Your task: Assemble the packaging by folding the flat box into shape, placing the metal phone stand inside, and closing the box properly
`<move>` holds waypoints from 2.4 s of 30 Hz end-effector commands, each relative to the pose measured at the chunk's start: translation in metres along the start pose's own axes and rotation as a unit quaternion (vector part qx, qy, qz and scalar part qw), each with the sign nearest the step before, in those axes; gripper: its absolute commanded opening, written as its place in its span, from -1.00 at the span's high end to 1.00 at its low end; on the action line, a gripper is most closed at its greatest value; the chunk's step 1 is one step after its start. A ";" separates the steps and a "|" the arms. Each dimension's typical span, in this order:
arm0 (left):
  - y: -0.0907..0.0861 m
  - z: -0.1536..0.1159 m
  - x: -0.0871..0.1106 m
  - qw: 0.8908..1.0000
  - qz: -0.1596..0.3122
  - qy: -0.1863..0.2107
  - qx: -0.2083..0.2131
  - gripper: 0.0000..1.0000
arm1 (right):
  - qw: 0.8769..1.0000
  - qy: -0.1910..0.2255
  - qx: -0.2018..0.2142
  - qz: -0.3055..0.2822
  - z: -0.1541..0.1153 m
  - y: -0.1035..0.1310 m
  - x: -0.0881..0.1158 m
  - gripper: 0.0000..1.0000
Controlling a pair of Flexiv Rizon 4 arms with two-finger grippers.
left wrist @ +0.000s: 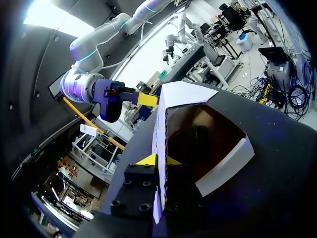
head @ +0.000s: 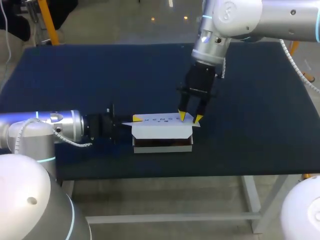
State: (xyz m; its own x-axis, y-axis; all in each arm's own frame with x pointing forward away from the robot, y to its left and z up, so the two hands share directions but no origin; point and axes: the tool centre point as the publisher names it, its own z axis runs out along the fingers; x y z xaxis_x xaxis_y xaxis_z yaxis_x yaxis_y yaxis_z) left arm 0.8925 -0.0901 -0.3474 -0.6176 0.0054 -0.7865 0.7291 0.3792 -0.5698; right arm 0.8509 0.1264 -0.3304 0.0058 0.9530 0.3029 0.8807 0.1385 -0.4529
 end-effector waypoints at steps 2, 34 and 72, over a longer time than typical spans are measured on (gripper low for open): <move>0.002 -0.003 0.003 1.000 0.000 -0.001 -0.001 0.78 | 1.000 0.003 0.001 0.000 0.004 0.000 -0.003 0.04; -0.019 -0.079 0.005 0.987 -0.069 0.118 -0.089 -1.00 | 1.000 0.000 -0.019 0.000 0.006 -0.002 -0.007 0.04; -0.040 -0.117 -0.021 0.790 -0.224 0.505 -0.266 -1.00 | 0.999 0.006 -0.039 0.003 0.011 -0.002 -0.011 0.02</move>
State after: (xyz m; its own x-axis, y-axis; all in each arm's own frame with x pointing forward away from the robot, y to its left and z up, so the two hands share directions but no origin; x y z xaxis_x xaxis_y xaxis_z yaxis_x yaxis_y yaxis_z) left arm 0.8392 0.0052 -0.2840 -0.9526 0.2935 -0.0803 0.3011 0.8716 -0.3868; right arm 0.8454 0.1197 -0.3408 0.0161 0.9510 0.3088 0.9134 0.1117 -0.3913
